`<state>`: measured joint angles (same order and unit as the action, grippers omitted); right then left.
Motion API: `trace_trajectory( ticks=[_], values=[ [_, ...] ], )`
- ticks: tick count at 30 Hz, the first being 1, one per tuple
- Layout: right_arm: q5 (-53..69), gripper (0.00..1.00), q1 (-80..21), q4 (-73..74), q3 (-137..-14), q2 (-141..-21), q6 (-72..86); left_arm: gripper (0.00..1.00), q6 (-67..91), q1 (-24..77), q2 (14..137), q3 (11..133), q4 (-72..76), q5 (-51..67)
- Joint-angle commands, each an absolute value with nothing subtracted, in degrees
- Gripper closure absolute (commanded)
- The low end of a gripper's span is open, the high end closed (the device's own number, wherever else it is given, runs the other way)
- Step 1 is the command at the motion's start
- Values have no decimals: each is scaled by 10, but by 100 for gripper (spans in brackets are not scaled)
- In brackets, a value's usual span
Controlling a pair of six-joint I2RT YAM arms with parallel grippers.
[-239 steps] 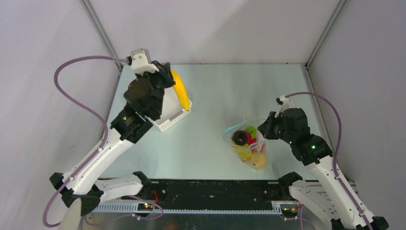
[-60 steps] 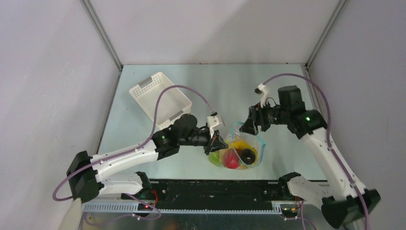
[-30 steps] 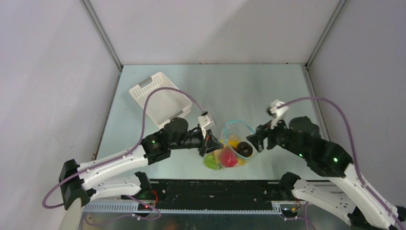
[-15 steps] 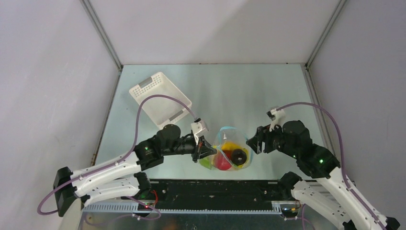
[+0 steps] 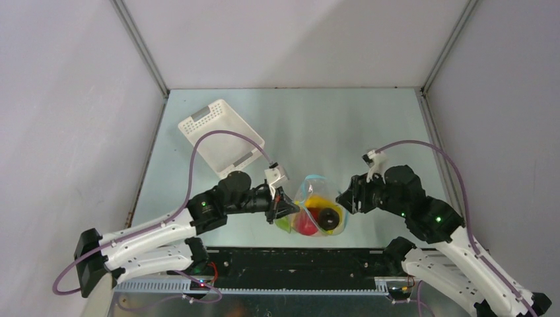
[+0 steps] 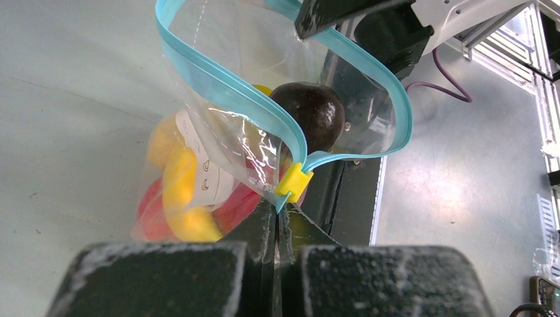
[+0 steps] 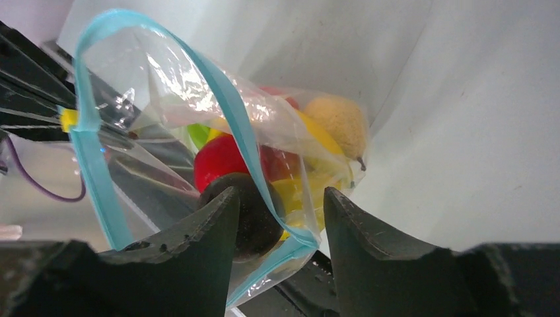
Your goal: Place the food in the zip-top bag and seal the zipper
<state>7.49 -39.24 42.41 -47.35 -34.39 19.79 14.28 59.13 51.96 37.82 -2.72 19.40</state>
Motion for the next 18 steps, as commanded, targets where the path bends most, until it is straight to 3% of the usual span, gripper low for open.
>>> trace_trajectory(
  ticks=[1,3,5,6,8,13,18],
  values=[
    [61,49,-427,414,-451,-387,228,100,165,593,504,388,-3,184],
    [15,52,-441,417,-450,-388,237,100,175,593,496,385,-3,175],
    [-39,65,-441,423,-454,-378,247,100,185,593,480,376,-6,153],
    [-55,82,-439,426,-456,-373,252,100,190,593,467,371,-9,143],
    [-93,99,-424,438,-463,-354,258,100,196,593,439,359,-17,123],
    [-130,100,-363,455,-500,-347,220,100,206,594,376,334,-35,110],
    [-84,100,-299,448,-519,-371,158,100,217,593,363,317,-21,129]
  ],
)
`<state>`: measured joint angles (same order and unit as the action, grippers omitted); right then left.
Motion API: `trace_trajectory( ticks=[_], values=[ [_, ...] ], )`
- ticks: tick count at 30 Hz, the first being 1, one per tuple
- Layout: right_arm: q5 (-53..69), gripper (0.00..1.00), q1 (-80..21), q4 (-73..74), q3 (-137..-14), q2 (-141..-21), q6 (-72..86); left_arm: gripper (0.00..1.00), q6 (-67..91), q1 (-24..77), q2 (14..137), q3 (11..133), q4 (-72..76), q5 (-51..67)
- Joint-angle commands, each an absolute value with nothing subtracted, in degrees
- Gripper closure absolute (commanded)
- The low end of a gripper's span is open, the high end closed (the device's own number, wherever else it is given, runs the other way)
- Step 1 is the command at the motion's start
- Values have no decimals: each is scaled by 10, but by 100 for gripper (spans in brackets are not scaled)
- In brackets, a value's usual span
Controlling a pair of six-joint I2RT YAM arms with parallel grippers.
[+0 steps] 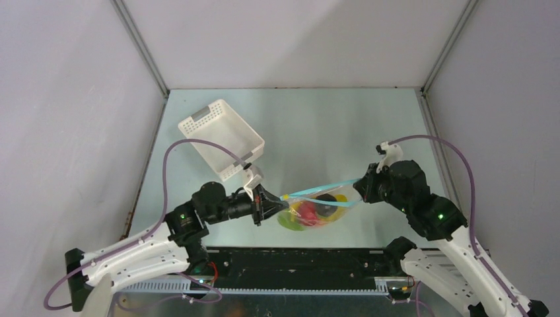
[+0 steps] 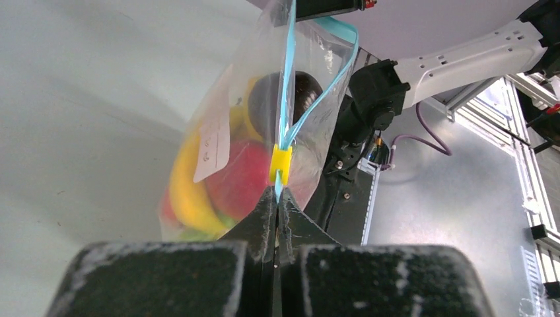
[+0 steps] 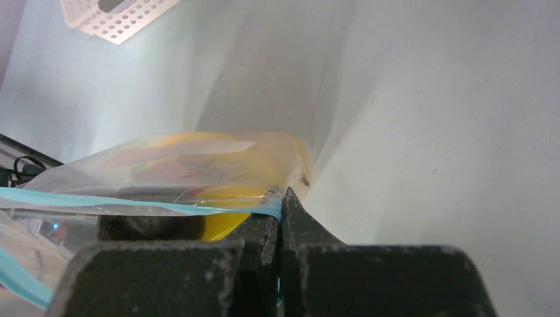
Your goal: Place the food in the zip-top bag and seal the zipper
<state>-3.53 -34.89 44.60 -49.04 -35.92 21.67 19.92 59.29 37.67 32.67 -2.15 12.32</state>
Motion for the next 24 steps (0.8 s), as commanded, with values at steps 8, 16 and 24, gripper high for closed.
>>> trace_trajectory(
  ticks=[8,16,24],
  values=[
    [79,98,-293,419,-501,-385,103,100,224,593,440,325,74,157],
    [63,39,-293,443,-535,-379,76,100,229,593,471,336,79,138],
    [221,27,-342,359,-585,-361,2,100,241,593,458,340,66,134]
  ],
)
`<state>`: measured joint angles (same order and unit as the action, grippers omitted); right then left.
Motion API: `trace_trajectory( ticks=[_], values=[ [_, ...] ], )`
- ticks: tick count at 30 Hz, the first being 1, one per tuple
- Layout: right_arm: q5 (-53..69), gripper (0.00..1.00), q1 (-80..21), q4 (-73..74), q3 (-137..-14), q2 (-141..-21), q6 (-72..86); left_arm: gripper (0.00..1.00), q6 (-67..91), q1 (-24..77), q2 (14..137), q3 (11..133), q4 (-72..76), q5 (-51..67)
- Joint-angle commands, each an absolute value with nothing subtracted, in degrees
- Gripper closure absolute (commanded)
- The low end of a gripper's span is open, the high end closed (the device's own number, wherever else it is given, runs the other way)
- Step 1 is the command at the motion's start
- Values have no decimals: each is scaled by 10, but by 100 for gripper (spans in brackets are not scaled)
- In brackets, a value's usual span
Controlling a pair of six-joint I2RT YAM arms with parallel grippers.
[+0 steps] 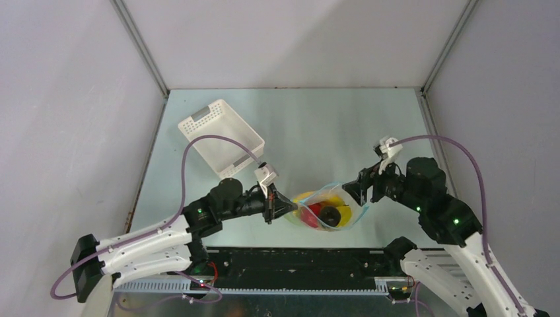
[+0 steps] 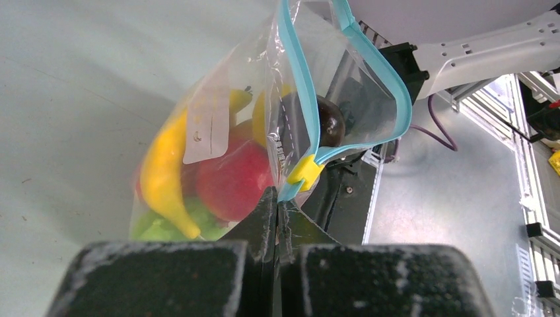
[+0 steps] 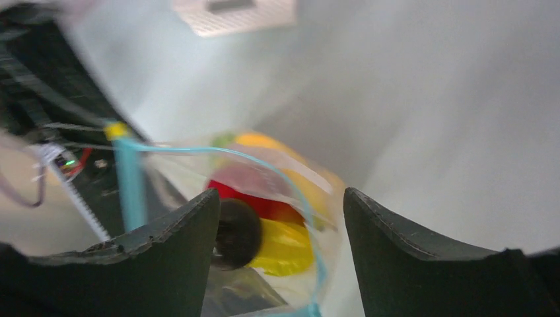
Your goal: Place the food in the zip-top bag and seal the zipper
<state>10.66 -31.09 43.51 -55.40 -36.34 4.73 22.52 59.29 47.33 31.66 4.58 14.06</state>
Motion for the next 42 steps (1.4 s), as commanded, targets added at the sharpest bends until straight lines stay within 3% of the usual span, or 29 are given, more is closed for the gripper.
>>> trace_trajectory(
  ticks=[1,5,11,19,32,35,38,42],
  values=[
    [252,27,-352,340,-588,-368,-7,100,242,593,458,342,65,131],
    [287,30,-441,317,-603,-427,-68,100,252,593,454,344,76,138],
    [244,33,-546,308,-643,-524,-128,100,269,594,453,344,85,149],
    [230,38,-569,314,-681,-607,-182,100,271,594,452,342,83,156],
    [275,49,-581,341,-685,-631,-208,100,273,599,449,344,78,138],
    [267,59,-585,339,-685,-634,-208,100,272,602,451,345,80,138],
    [266,78,-585,332,-685,-630,-207,100,273,604,451,342,84,129],
    [262,93,-585,347,-685,-623,-211,100,284,611,435,332,96,93]
  ],
)
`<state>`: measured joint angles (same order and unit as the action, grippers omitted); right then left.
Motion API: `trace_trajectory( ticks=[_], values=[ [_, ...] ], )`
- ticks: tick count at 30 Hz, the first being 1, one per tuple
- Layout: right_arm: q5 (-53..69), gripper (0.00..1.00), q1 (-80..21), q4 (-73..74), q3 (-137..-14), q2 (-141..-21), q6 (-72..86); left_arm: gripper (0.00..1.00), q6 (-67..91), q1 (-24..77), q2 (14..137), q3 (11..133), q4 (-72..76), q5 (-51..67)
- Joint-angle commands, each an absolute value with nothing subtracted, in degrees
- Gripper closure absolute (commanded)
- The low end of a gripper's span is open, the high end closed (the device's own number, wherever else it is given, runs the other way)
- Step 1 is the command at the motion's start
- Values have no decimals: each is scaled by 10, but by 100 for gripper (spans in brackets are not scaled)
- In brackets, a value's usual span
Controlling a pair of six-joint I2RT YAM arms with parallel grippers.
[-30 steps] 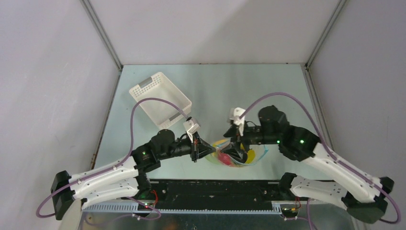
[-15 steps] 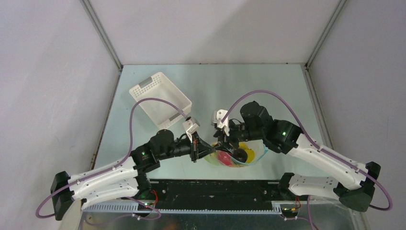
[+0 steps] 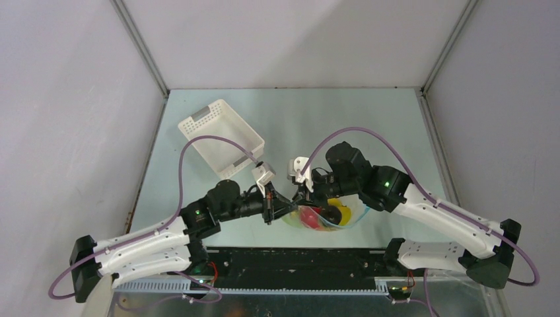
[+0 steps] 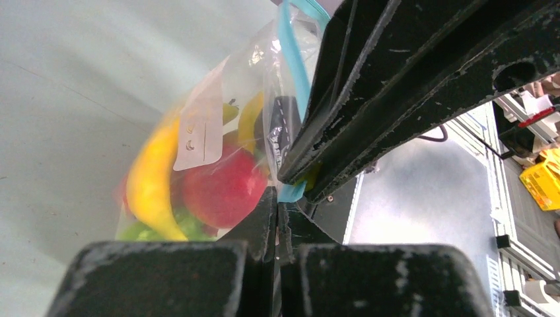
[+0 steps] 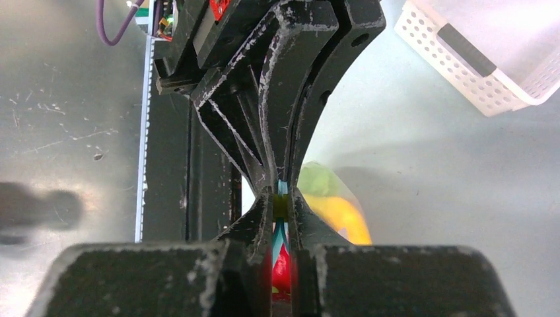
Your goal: Place the food in the zip-top bag and seal the zipper
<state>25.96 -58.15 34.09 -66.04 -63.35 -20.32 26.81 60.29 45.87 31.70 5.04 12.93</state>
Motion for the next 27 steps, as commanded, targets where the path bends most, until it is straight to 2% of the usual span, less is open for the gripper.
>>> trace_trajectory(
  ticks=[1,6,13,23,27],
  values=[
    [262,95,-585,355,-685,-621,-212,100,287,612,428,327,99,76],
    [262,99,-585,378,-685,-626,-210,100,307,614,412,313,118,43],
    [218,98,-580,401,-685,-627,-206,100,308,617,395,290,144,56],
    [222,95,-577,420,-685,-623,-185,100,311,616,384,280,142,33],
    [215,100,-577,382,-683,-613,-162,100,306,617,398,287,137,51]
  ],
)
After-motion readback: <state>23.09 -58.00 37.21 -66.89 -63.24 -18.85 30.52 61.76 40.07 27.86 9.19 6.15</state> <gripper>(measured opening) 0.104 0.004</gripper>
